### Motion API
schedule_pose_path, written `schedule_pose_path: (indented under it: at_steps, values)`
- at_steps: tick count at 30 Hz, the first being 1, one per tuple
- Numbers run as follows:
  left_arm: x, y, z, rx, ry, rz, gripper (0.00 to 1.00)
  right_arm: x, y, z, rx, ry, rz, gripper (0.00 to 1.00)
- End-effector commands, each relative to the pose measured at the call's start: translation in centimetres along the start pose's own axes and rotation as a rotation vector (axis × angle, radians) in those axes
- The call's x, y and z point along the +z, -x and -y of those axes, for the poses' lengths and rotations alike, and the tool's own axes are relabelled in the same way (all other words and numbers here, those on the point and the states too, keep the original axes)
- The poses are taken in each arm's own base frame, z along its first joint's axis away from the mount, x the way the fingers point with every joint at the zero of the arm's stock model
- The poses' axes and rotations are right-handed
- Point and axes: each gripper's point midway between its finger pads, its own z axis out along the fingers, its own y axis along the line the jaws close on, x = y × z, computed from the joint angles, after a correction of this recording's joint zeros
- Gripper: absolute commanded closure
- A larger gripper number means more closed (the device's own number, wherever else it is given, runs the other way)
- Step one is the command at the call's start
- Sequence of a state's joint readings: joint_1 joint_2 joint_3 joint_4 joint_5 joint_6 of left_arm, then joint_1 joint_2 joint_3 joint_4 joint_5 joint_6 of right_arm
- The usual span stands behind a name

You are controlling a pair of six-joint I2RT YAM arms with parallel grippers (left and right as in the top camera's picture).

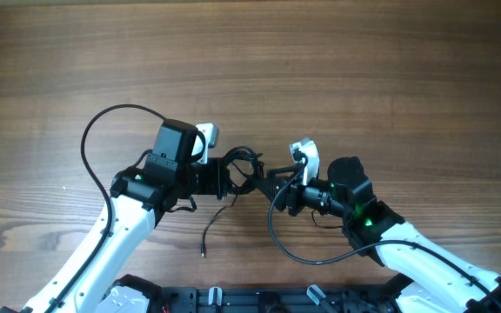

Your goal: Untangle cables

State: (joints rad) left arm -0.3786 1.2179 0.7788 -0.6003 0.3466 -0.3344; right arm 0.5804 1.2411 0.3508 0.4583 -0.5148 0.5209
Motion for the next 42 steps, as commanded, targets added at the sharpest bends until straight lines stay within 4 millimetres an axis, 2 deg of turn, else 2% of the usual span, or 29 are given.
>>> schedule_pose_path:
  at_steps: [1,8,12,14,17,22,31,33,35,39,42]
  values:
    - [-0.5,0.4,0.8,0.023,-0.035,0.014,0.95,0.2,-0.4,0.3,-0.011,-0.012,-0.020,0.52]
    - [-0.5,0.4,0.8,0.004,-0.038,0.012,0.94,0.1,-1.4,-1.3,-0.008,0.080,-0.073,0.66]
    - [-0.5,0.4,0.8,-0.034,-0.037,0.012,0.94,0.1,-1.6,-1.2,-0.005,0.076,-0.080,0.71]
    - [-0.5,0.4,0.8,-0.034,-0.038,0.011,0.94,0.1,-1.6,-1.1,-0.004,0.075,-0.082,0.71]
    - [-0.5,0.4,0.8,-0.061,-0.038,0.011,0.94,0.1,-1.6,-1.0,-0.003,0.066,-0.079,0.66]
    - [-0.5,0.4,0.8,-0.086,-0.038,0.010,0.93,0.2,-1.4,-0.6,-0.040,0.045,-0.066,0.66]
    - [-0.5,0.2,1.4,-0.119,-0.069,-0.005,0.94,0.2,-0.9,-0.4,-0.116,0.031,-0.044,0.74]
    - [-0.5,0.2,1.4,-0.119,-0.068,-0.006,0.94,0.2,-0.7,-0.6,-0.123,0.038,-0.033,0.81]
    - [-0.5,0.2,1.4,-0.119,-0.069,-0.005,0.94,0.2,-0.4,-0.7,-0.126,0.042,-0.024,0.94]
    - [-0.5,0.3,1.2,-0.118,-0.060,-0.001,0.96,0.2,-0.2,-1.2,-0.019,0.064,-0.022,0.95]
    - [-0.5,0.7,0.2,-0.119,-0.004,0.028,0.96,0.0,-0.1,-2.2,0.076,0.115,-0.031,0.95]
